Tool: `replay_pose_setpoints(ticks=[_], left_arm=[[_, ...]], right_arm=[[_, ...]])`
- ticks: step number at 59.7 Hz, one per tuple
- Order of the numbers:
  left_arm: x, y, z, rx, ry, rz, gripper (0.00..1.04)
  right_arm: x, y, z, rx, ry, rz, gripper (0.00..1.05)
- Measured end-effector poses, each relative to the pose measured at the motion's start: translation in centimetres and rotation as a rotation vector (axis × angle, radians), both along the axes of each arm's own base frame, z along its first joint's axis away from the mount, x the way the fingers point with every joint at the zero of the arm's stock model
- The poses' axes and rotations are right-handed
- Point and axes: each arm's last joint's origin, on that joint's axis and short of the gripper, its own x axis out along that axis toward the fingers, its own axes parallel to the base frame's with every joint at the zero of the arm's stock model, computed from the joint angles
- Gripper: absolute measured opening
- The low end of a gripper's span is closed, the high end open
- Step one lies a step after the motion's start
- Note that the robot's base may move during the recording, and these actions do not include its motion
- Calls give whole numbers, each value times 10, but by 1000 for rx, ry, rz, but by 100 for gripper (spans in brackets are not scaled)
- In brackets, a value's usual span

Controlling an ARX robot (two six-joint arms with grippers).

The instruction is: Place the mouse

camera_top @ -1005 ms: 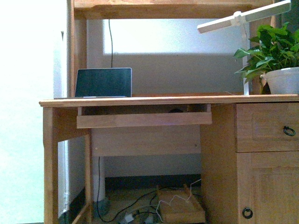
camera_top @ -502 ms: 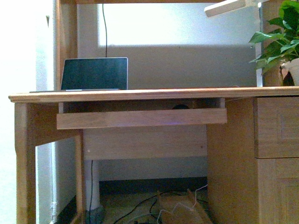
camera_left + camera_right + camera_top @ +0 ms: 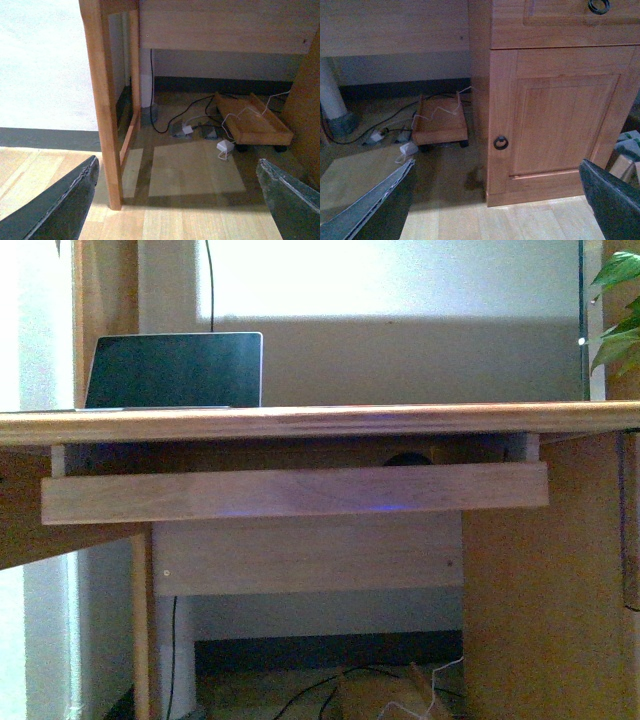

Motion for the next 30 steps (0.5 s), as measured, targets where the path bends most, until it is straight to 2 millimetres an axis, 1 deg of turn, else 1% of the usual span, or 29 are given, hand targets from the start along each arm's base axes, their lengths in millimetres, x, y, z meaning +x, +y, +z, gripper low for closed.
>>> replay_pose_setpoints(ticks=[30], left_arm=[[0,0,0,0,0,0,97]], right_arm=[[0,0,0,0,0,1,97]])
